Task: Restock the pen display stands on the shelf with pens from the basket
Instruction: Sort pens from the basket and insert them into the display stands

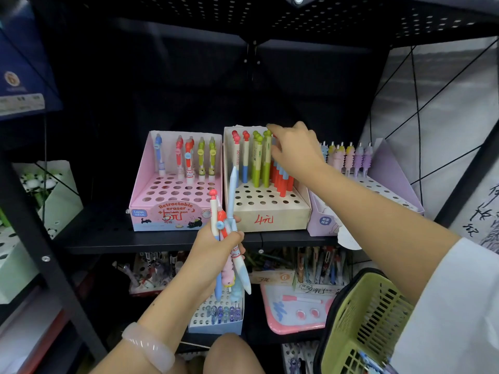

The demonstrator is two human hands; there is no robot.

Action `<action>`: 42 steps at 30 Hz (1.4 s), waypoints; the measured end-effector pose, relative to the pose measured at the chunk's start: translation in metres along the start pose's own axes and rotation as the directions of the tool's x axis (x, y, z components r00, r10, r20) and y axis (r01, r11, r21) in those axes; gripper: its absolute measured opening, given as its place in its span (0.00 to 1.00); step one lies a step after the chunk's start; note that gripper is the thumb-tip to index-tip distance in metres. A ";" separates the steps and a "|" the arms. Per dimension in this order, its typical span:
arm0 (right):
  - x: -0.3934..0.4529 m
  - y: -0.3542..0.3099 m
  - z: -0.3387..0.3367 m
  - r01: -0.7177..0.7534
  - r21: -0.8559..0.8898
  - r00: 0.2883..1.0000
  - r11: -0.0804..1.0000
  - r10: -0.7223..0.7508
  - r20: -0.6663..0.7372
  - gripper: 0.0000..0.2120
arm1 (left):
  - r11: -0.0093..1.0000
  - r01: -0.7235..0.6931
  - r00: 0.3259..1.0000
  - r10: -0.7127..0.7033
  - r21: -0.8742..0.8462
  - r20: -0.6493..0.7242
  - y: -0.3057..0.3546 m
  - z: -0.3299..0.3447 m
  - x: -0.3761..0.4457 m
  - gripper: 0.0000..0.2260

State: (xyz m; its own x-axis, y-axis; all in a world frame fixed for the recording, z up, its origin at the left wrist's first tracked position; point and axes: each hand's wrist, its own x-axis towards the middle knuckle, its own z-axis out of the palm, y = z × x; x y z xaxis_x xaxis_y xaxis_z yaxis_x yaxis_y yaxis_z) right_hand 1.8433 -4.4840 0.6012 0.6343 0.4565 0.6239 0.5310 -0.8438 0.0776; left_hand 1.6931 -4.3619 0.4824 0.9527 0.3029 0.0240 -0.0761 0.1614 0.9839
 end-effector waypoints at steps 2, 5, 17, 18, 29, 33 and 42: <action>-0.001 -0.001 -0.001 0.036 -0.107 0.999 0.994 -0.032 0.034 0.19 | 1.000 -0.006 1.000 0.006 0.012 0.005 0.000 0.001 0.000 0.10; -0.002 -0.001 -0.002 0.025 -0.118 0.998 0.993 -0.018 0.057 0.20 | 1.000 -0.002 1.000 0.002 0.010 0.003 0.001 0.001 -0.002 0.11; -0.038 0.010 0.009 -0.248 0.522 0.968 0.816 0.237 0.089 0.19 | 1.000 -0.015 1.000 0.015 0.014 -0.001 0.002 0.001 -0.004 0.11; -0.037 0.008 0.009 -0.250 0.517 0.967 0.819 0.241 0.087 0.19 | 1.000 -0.012 1.000 0.012 0.011 -0.002 0.002 0.002 -0.004 0.11; -0.039 -0.006 -0.001 -0.273 0.437 0.959 0.857 0.281 0.049 0.22 | 1.000 -0.025 1.000 0.024 -0.014 -0.004 0.007 0.002 -0.005 0.11; -0.046 -0.027 -0.013 -0.104 0.445 0.978 0.889 0.173 -0.118 0.17 | 0.999 -0.037 0.999 0.037 -0.026 -0.007 0.009 -0.001 -0.006 0.10; -0.071 -0.057 -0.018 0.482 0.209 0.870 0.851 -0.494 0.006 0.25 | 0.987 -0.005 1.000 0.007 -0.164 0.014 0.017 -0.008 -0.010 0.08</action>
State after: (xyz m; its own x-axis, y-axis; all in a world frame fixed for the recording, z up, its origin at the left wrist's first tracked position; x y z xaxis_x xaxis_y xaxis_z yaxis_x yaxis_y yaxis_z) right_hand 1.7580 -4.4739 0.5668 0.2930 0.8153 0.4994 0.8750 -0.4392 0.2038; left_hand 1.6804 -4.3545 0.4979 0.9561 0.2912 0.0333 -0.1277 0.3115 0.9416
